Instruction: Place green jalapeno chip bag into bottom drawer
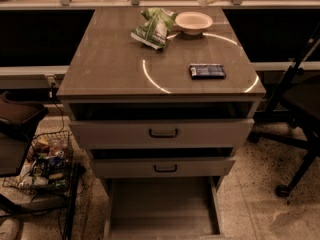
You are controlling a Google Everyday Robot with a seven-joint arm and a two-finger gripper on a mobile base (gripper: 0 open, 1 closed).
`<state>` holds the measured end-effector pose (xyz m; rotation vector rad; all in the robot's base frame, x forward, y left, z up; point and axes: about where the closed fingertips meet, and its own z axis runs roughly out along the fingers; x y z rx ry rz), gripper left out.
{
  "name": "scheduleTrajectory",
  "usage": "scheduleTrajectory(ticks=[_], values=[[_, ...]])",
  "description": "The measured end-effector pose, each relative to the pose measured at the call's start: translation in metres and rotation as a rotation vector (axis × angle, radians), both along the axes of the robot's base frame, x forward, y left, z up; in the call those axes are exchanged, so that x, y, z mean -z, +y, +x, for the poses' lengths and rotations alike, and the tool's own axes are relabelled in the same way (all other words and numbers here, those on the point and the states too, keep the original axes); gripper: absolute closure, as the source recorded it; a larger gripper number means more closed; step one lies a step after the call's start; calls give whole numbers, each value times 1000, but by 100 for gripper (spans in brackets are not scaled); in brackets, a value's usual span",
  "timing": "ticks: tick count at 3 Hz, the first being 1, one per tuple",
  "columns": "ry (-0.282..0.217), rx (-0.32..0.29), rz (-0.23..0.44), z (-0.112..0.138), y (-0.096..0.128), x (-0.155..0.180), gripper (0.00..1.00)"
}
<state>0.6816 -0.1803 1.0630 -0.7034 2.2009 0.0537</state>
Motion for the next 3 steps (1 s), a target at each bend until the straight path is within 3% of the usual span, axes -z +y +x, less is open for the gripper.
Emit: scheduleTrajectory(ticks=[2,3], values=[[40,113,179,67,49,53,0],[49,129,238,86,74,73,0]])
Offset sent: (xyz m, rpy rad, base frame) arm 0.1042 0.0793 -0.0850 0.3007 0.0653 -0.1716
